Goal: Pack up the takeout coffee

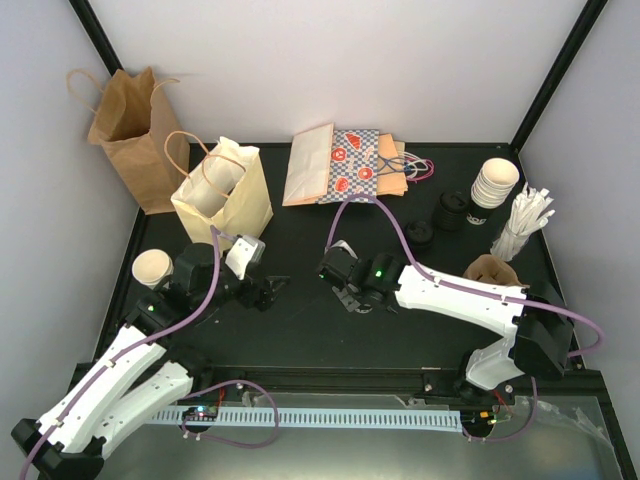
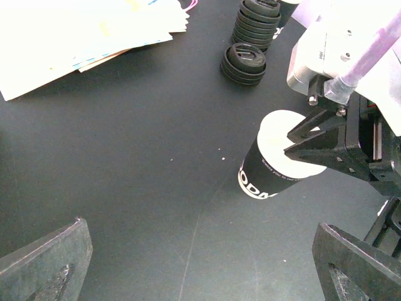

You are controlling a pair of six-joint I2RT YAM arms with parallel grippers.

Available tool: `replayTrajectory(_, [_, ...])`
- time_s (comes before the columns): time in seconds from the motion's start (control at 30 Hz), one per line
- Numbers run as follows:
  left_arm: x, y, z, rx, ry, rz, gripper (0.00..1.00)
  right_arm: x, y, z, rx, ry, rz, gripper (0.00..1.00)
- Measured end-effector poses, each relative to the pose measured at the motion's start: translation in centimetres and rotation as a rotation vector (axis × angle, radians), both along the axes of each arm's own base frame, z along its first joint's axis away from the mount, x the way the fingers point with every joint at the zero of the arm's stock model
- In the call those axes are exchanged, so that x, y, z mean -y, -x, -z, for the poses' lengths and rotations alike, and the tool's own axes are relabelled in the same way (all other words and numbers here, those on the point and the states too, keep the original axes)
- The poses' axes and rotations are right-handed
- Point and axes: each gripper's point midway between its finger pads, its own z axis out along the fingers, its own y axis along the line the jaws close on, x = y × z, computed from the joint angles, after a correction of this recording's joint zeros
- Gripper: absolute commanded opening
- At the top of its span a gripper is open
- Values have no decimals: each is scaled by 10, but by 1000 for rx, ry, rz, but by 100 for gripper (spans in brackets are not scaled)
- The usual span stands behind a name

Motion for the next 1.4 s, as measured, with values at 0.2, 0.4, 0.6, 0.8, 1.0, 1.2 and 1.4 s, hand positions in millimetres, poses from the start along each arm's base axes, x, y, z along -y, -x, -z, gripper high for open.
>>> replayTrajectory(0.2, [1, 1, 0, 0, 0, 3, 99, 2, 0, -7, 13, -19, 8, 43])
replayTrajectory(0.4, [1, 1, 0, 0, 0, 3, 99, 8, -4, -35, 79, -75, 23, 81])
replayTrajectory(0.6, [1, 1, 0, 0, 0, 3, 99, 19, -20, -48, 120, -86, 86, 100])
replayTrajectory(0.8, [1, 1, 0, 0, 0, 5, 99, 48, -46, -48, 118, -79, 205, 100])
replayTrajectory(1.0, [2, 2, 2, -2, -2, 10, 99, 90, -77, -48, 98, -93, 368, 100])
replayTrajectory(1.2, [2, 2, 2, -3, -3, 12, 99, 129, -100, -51, 82, -121, 506, 100])
replayTrajectory(1.4, [3, 3, 2, -3, -4, 13, 99, 169, -121, -64, 83, -179, 648, 100])
